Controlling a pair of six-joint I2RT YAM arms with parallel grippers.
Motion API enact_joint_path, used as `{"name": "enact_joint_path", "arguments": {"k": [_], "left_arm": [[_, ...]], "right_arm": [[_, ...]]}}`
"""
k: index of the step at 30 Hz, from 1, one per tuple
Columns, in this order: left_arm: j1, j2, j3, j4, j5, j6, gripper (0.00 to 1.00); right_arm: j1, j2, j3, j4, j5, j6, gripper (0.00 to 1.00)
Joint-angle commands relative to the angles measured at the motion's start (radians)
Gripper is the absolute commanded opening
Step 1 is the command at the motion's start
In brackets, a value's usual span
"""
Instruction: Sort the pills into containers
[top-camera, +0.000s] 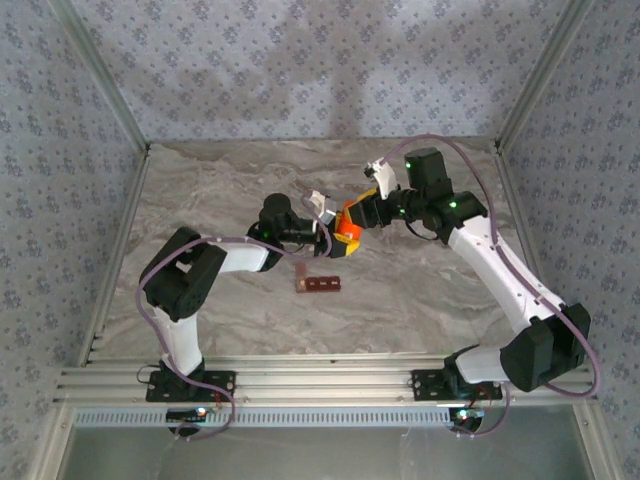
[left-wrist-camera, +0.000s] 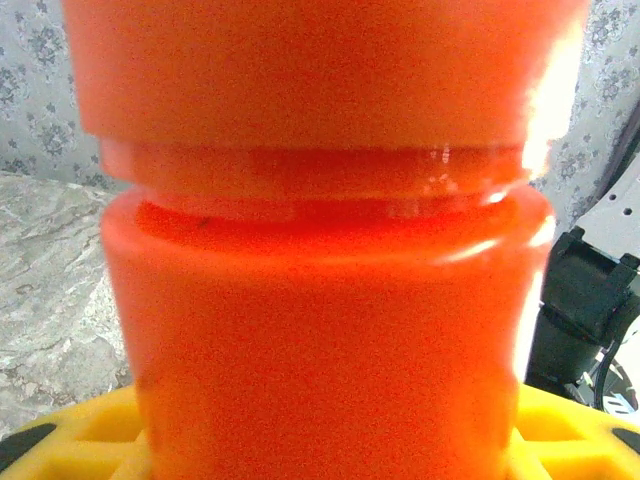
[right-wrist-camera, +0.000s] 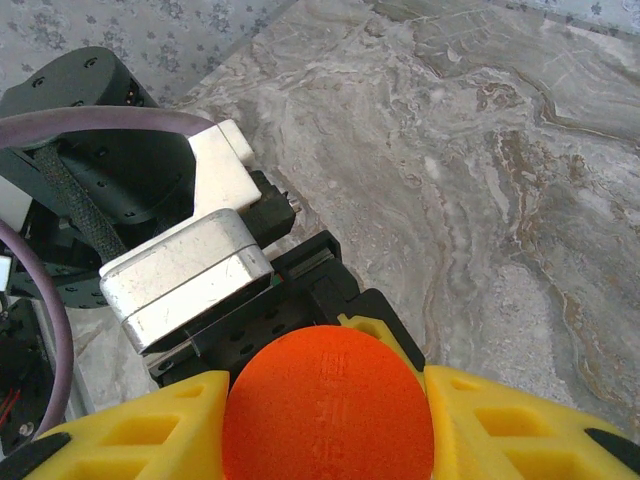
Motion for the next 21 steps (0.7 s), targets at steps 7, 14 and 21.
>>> {"name": "enact_joint_path", "arguments": {"k": [7,14,21], "left_arm": [[-0.009,-0.055,0.024,0.061,0.025,0.021,0.00],[-0.008,-0.056,0.024,0.058,0.027,0.022,0.00],[-0.008,-0.059,0.020,0.060,0.027,0.022,0.00]], "right_arm": [[0.028,-0.027,-0.052,0.012,0.059,0.030,0.53],[0.027,-0.046,-0.045,0.013,0.065,0.046,0.58],[0.022,-0.062,-0.045,0.006,0.064,0.055,0.61]]}}
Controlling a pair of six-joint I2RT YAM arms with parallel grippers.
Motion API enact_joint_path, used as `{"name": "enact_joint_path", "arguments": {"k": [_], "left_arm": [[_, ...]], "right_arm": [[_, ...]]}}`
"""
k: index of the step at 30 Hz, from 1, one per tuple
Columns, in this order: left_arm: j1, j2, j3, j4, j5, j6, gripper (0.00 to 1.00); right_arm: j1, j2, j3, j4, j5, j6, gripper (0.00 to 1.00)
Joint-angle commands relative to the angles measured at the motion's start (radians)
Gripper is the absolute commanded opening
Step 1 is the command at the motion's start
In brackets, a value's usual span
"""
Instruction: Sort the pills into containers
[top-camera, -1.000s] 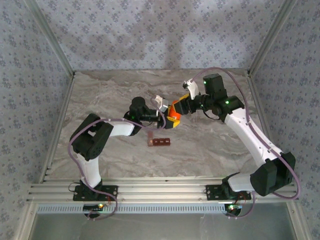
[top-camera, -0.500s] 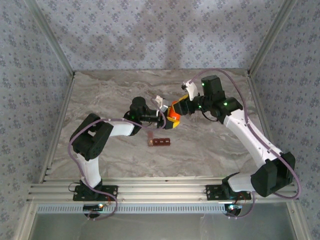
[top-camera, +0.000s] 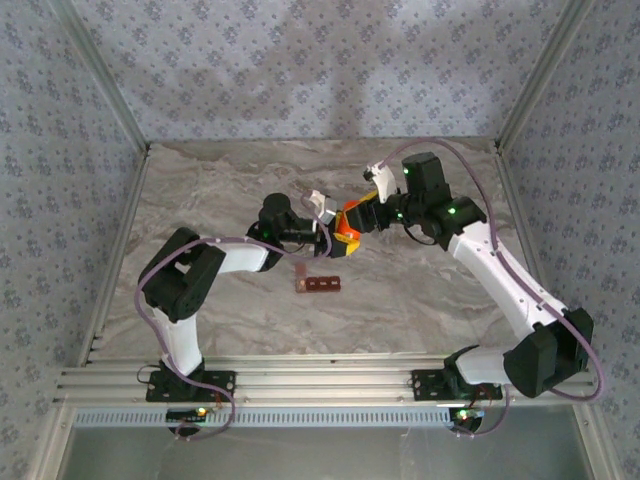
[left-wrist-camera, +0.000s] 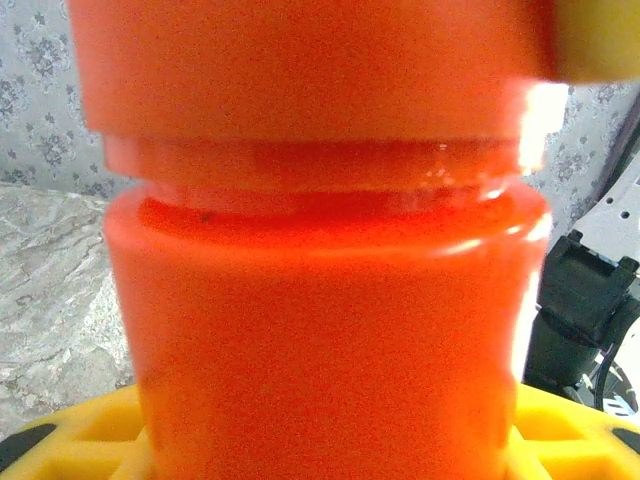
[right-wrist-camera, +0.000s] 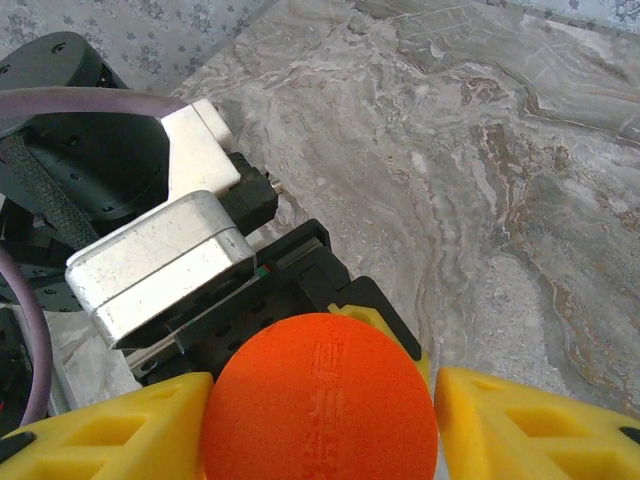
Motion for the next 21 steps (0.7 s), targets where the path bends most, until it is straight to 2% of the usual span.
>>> {"name": "enact_joint_path", "arguments": {"k": [1,7,10,12,14,16,18,19,21], "left_arm": [[-0.006,-0.048,0.020,0.056,0.028,0.019,0.00],[-0.007,-0.049,0.019,0.061,0.027,0.018,0.00],[-0.007,-0.052,0.016,0.059,0.024,0.019,0.00],[-0.006,-0.055,0.011,0.058,0.018,0.024,0.00],[-0.005,-0.059,0.008,0.054,0.010,0.030,0.00],[-0.005,-0.059,0.010,0.052,0.008,0.029,0.00],[-0.004,-0.059,0.009,0.052,0.007,0.028,0.00],[-0.005,-0.061,0.007,0.052,0.007,0.029,0.00],[-0.005,-0.063,0.004,0.051,0.007,0.030,0.00]], "right_arm": [[0.001,-0.027,-0.008,-0.020,0.008,0.018,0.60],[0.001,-0.023,-0.022,-0.009,0.007,0.028,0.48],[0.022,-0.027,-0.056,0.011,0.029,0.044,0.46],[0.066,-0.042,-0.104,0.037,0.125,0.079,0.42],[0.120,-0.061,-0.159,0.096,0.272,0.172,0.39],[0.204,-0.087,-0.230,0.160,0.485,0.291,0.37],[0.274,-0.097,-0.269,0.201,0.624,0.365,0.38],[0.294,-0.095,-0.276,0.200,0.680,0.409,0.38],[0.304,-0.102,-0.304,0.253,0.684,0.459,0.40]]}}
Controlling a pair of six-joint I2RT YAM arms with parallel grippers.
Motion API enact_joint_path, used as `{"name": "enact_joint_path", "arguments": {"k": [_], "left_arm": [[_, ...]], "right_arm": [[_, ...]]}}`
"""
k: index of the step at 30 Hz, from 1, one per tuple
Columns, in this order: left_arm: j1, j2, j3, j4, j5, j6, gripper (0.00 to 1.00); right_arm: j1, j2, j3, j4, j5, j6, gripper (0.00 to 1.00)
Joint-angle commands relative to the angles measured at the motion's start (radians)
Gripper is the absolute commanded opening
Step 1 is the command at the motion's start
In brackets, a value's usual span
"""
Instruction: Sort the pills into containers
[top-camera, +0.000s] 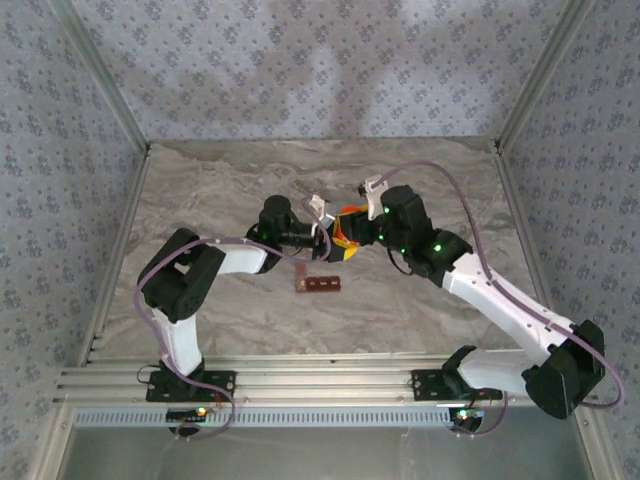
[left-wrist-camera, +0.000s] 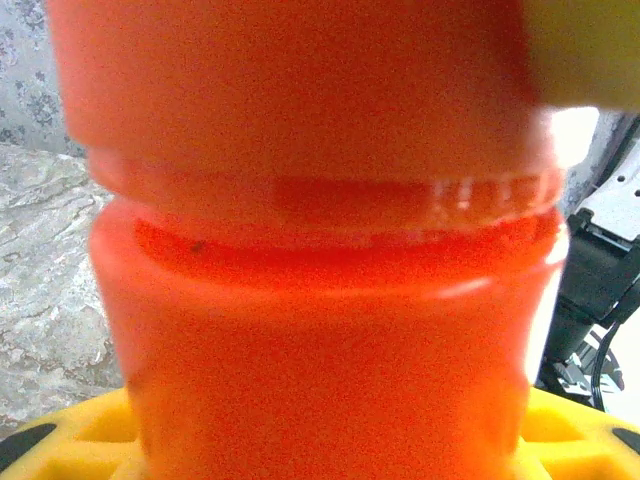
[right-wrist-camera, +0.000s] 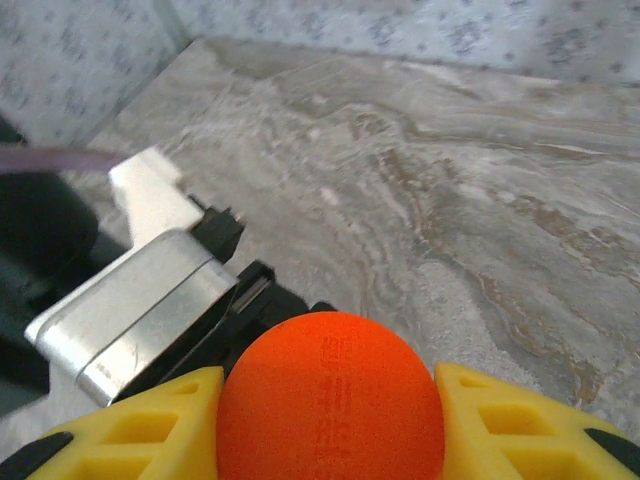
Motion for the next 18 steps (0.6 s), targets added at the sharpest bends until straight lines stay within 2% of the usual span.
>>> {"name": "enact_joint_path", "arguments": {"k": [1,4,8,13,18], "left_arm": [[-0.008,-0.060,0.032,0.104,0.001,0.006,0.00],[-0.008,-0.057,0.034,0.099,-0.002,0.008,0.00],[-0.008,-0.050,0.040,0.107,-0.002,0.004,0.00],[-0.008,-0.047,0.043,0.102,0.001,0.004,0.00],[-0.009,-0.048,0.043,0.100,0.002,0.007,0.00]], "right_arm": [[0.048,0.026,-0.073,-0.003,0.132,0.171,0.41],[0.045,0.033,-0.053,-0.008,0.109,0.183,0.42],[0.017,0.045,0.016,-0.069,0.044,0.166,0.50],[-0.052,-0.002,0.081,-0.101,-0.067,0.119,0.72],[-0.128,-0.101,0.096,-0.109,-0.239,0.033,0.82]]}}
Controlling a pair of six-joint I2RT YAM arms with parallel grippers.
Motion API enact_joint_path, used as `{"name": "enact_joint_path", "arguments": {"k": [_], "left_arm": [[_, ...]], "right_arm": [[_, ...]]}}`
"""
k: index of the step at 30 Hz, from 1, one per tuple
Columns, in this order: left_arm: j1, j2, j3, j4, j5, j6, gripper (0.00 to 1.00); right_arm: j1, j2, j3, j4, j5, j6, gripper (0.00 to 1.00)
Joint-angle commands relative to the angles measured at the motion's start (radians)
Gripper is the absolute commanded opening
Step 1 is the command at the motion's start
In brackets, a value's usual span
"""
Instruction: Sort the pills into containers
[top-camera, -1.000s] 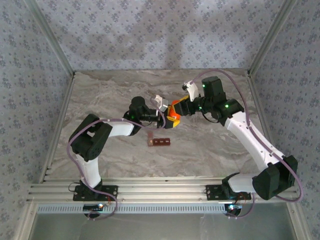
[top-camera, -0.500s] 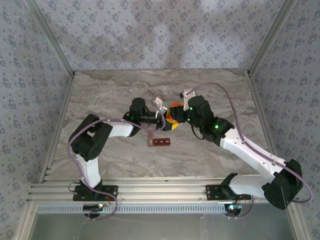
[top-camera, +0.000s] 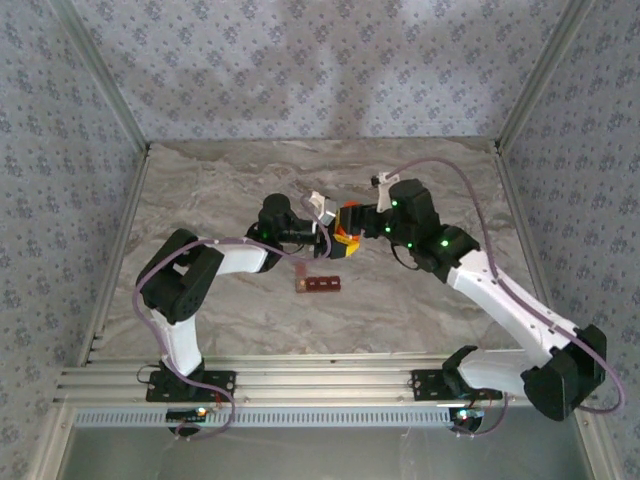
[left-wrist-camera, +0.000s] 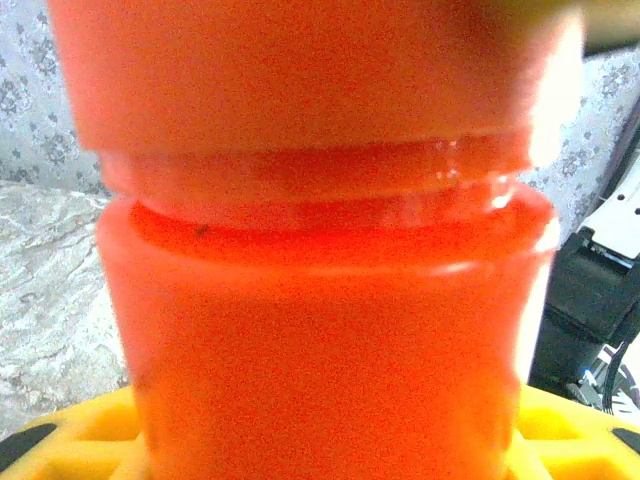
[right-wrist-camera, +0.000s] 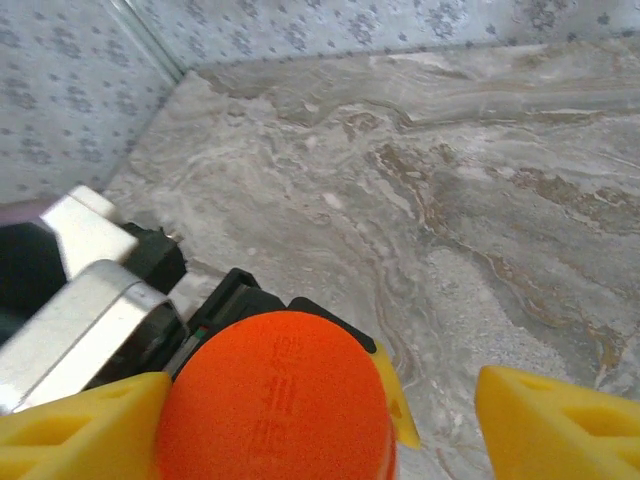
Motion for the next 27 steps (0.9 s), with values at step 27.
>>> {"name": "enact_joint_path", "arguments": {"k": [27], "left_arm": [[-0.010,-0.023,0.049,0.049,0.041,0.006,0.00]], "right_arm": [[-0.168,0.116,0.164,-0.155,-0.510,-0.417,0.62]]}}
